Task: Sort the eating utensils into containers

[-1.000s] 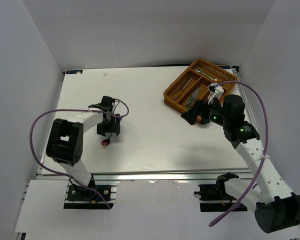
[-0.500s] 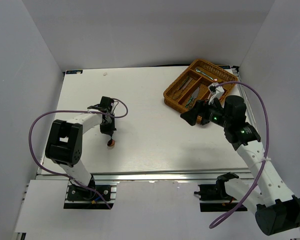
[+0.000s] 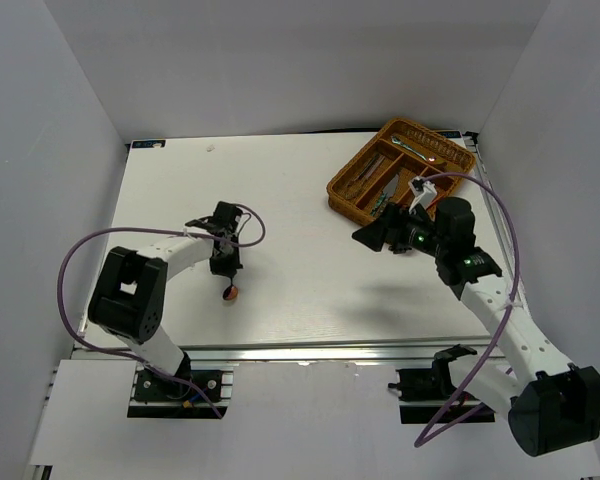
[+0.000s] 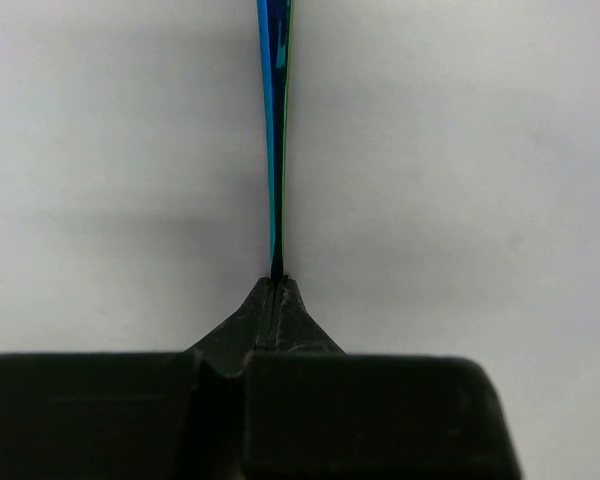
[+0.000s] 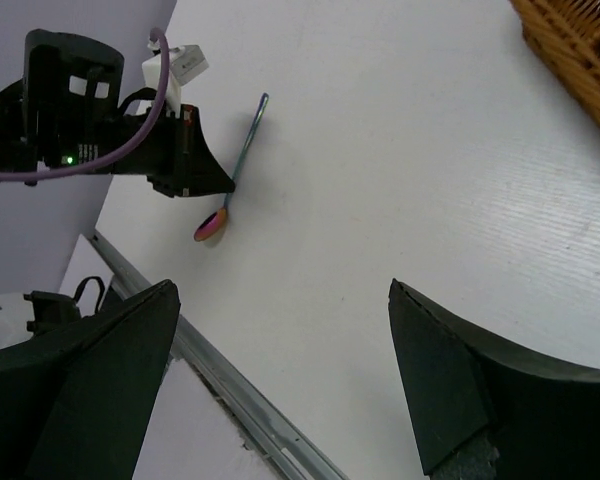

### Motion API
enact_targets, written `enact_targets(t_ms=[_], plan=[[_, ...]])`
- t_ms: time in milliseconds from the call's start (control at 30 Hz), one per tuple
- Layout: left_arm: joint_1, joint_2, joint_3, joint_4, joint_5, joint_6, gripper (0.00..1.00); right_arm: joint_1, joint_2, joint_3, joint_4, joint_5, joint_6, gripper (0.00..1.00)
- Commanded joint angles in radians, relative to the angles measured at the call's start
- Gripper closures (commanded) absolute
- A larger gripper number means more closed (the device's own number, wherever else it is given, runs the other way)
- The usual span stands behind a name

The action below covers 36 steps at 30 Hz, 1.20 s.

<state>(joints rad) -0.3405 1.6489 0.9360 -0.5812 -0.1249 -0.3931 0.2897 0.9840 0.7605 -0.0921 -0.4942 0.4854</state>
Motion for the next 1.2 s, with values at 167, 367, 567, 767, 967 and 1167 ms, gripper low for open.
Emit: enact_targets(t_ms=[167, 367, 567, 767, 967, 1167], plan=[[-0.159, -0.191, -0.071, 0.043, -0.022, -0.199, 1.0, 0.077, 0.145, -0.064, 0.248, -0.003, 0.194, 0.13], [-0.202, -0.27, -0.117, 0.112, 0.057, -0.248, 1.0, 0.149, 0.255, -0.164, 0.502, 0.006, 0.315, 0.17], [-0.227, -0.363, -0.164, 0.243, 0.26, -0.276, 1.0, 0.256, 0.396, -0.19, 0.771, 0.003, 0.395, 0.19], [-0.252, -0.39, -0.177, 0.285, 0.358, -0.282, 1.0, 0.356, 0.505, -0.082, 0.761, 0.089, 0.361, 0.24], [-0.276, -0.39, -0.187, 0.334, 0.387, -0.305, 1.0, 0.407, 0.579, 0.06, 0.565, 0.278, 0.349, 0.32], [-0.288, -0.379, -0.177, 0.357, 0.389, -0.312, 1.0, 0.434, 0.648, 0.166, 0.426, 0.324, 0.317, 0.36]])
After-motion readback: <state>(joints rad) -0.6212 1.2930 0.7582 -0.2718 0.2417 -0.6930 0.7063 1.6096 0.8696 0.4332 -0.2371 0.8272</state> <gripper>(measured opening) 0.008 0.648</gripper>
